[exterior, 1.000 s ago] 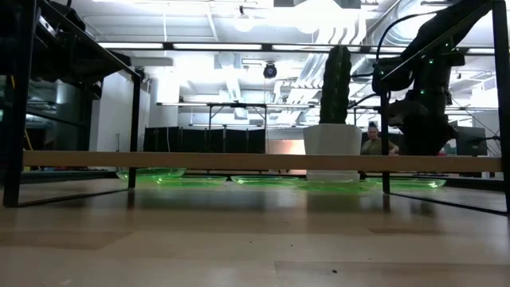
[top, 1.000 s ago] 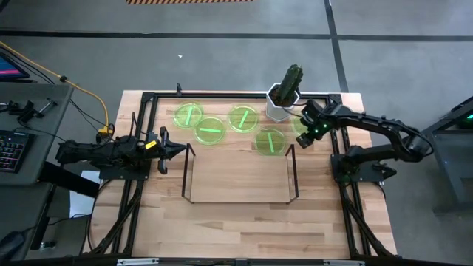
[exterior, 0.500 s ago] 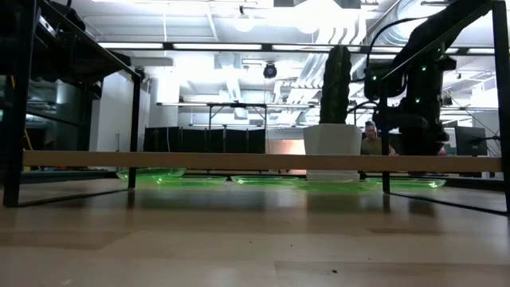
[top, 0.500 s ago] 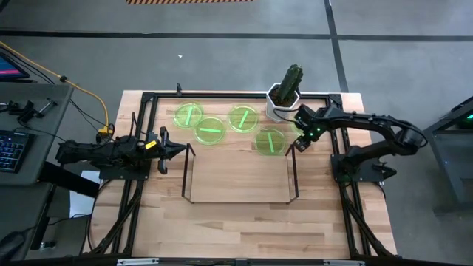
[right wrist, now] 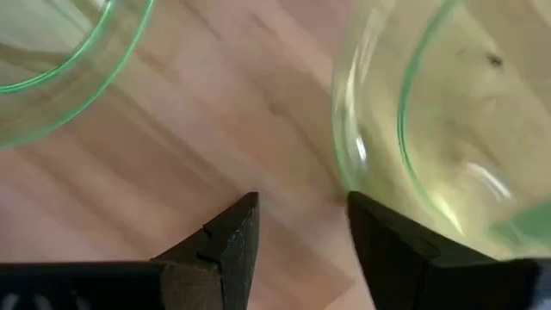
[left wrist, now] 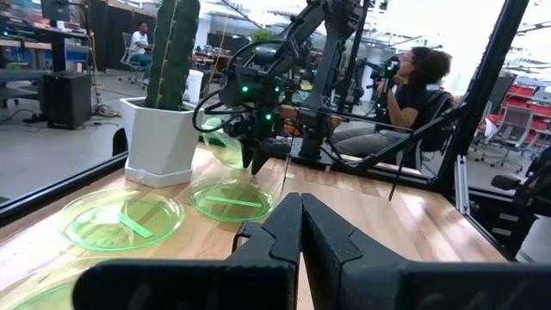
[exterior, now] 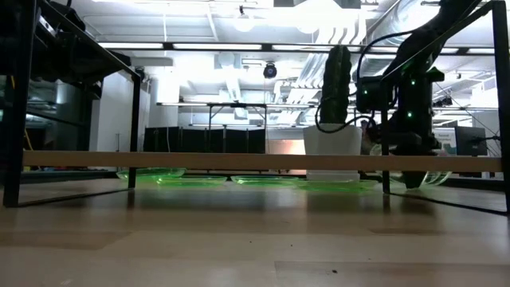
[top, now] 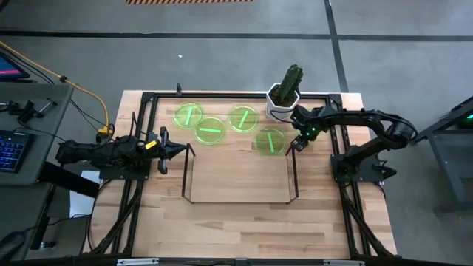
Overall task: Place and stack plates onto a shelf
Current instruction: Put the green transparent plate on the shelf
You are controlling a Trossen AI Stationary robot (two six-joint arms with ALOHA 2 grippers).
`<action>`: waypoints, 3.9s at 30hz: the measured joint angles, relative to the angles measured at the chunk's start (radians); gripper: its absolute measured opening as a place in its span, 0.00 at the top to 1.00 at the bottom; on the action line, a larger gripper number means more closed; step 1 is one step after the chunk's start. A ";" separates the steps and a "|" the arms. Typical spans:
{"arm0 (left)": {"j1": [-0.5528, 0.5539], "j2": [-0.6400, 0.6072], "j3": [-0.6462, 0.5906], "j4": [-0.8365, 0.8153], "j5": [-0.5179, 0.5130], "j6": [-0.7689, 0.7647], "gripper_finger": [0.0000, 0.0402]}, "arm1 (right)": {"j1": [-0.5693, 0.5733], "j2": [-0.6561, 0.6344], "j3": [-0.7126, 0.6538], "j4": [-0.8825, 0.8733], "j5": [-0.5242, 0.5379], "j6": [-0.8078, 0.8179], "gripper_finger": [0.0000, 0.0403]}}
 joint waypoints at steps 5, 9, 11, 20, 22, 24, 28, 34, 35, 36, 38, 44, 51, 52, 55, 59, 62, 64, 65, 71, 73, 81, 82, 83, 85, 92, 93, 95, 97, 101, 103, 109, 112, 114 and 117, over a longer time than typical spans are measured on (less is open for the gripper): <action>0.000 0.000 0.000 0.000 0.000 0.000 1.00 | 0.000 -0.042 0.054 -0.039 -0.003 -0.027 0.58; 0.000 0.000 0.000 0.000 0.000 0.000 1.00 | 0.000 -0.061 0.097 -0.033 0.034 -0.063 0.58; 0.000 0.000 0.000 0.000 0.000 0.000 1.00 | 0.000 -0.060 0.099 -0.025 0.057 -0.078 0.58; 0.000 0.000 0.000 0.000 0.000 0.000 1.00 | -0.003 0.044 0.101 0.038 0.110 -0.136 0.58; 0.000 0.000 0.000 0.000 0.000 0.000 1.00 | -0.003 0.067 0.101 0.050 0.129 -0.146 0.58; 0.000 0.000 0.000 0.000 0.000 0.000 1.00 | -0.003 0.084 0.101 0.057 0.161 -0.151 0.58; 0.000 0.000 0.000 0.000 0.000 0.000 1.00 | -0.002 0.111 0.101 0.059 0.195 -0.161 0.58; 0.000 0.000 0.000 0.000 0.000 0.000 1.00 | -0.001 0.143 0.104 0.058 0.220 -0.156 0.59; 0.000 0.000 0.000 0.000 0.000 0.000 1.00 | -0.001 0.144 0.104 0.058 0.225 -0.154 0.59; 0.000 0.000 0.000 0.000 0.000 0.000 1.00 | 0.000 0.145 0.104 0.058 0.232 -0.153 0.61; 0.000 0.000 0.000 0.000 0.000 0.000 1.00 | 0.001 0.146 0.104 0.056 0.255 -0.139 0.67; 0.000 0.000 0.000 0.000 0.000 0.000 1.00 | -0.003 0.150 0.100 0.024 0.343 -0.106 0.97; 0.000 0.000 0.000 0.000 0.000 0.000 1.00 | -0.003 0.097 0.109 -0.027 0.333 -0.099 1.00; 0.000 0.000 0.000 0.000 0.000 0.000 1.00 | -0.002 0.079 0.109 -0.031 0.332 -0.099 1.00; 0.000 0.000 0.000 0.000 0.000 0.000 1.00 | -0.003 0.020 0.109 -0.050 0.320 -0.082 1.00; 0.000 0.000 0.000 0.000 0.000 0.000 1.00 | -0.003 -0.062 0.109 -0.098 0.285 -0.068 1.00; 0.000 0.000 0.000 0.000 0.000 0.000 1.00 | -0.002 -0.122 0.110 -0.145 0.230 -0.042 1.00; 0.000 0.000 0.000 0.000 0.000 0.000 1.00 | -0.002 -0.165 0.110 -0.165 0.181 -0.021 1.00; 0.000 0.000 0.000 0.000 0.000 0.000 1.00 | -0.002 -0.186 0.110 -0.172 0.154 -0.013 1.00; 0.000 0.000 0.000 0.000 0.000 0.000 1.00 | -0.002 -0.313 0.110 -0.189 0.038 0.051 1.00; 0.000 0.000 0.000 0.000 0.000 0.000 1.00 | -0.002 -0.351 0.110 -0.196 0.007 0.070 1.00; 0.000 0.000 0.000 0.000 0.000 0.000 1.00 | -0.001 -0.368 0.110 -0.186 -0.011 0.206 1.00; 0.000 0.000 0.000 0.000 0.000 0.000 1.00 | 0.000 -0.353 0.110 -0.170 -0.014 0.214 0.99; 0.000 0.000 0.000 0.000 0.000 0.000 1.00 | 0.000 -0.338 0.110 -0.150 -0.012 0.217 0.98; 0.000 0.000 0.000 0.000 0.000 0.000 1.00 | 0.000 -0.299 0.110 -0.107 0.008 0.223 0.93; 0.000 0.000 0.000 0.000 0.000 0.000 1.00 | -0.001 -0.158 0.110 -0.014 0.182 0.273 0.64; 0.000 0.000 0.000 0.000 0.000 0.000 1.00 | -0.001 -0.148 0.110 -0.017 0.211 0.287 0.61; 0.000 0.000 0.000 0.000 0.000 0.000 1.00 | 0.006 -0.134 0.110 -0.013 0.248 0.312 0.58; 0.000 0.000 0.000 0.000 0.000 0.000 1.00 | 0.020 -0.128 0.107 -0.004 0.268 0.323 0.56; 0.000 0.000 0.000 0.000 0.000 0.000 1.00 | 0.047 -0.141 0.038 0.080 0.259 0.363 0.56; 0.000 0.000 0.000 0.000 0.000 0.000 1.00 | 0.055 -0.150 -0.005 0.114 0.256 0.388 0.56; 0.000 0.000 0.000 0.000 0.000 0.000 1.00 | 0.057 -0.158 -0.044 0.198 0.283 0.389 0.56; 0.000 0.000 0.000 0.000 0.000 0.000 1.00 | 0.076 -0.145 -0.062 0.230 0.289 0.421 0.56; 0.000 0.000 0.000 0.000 0.000 0.000 1.00 | 0.095 -0.126 -0.073 0.229 0.303 0.437 0.56; 0.000 0.000 0.000 0.000 0.000 0.000 1.00 | 0.127 -0.094 -0.076 0.242 0.335 0.446 0.56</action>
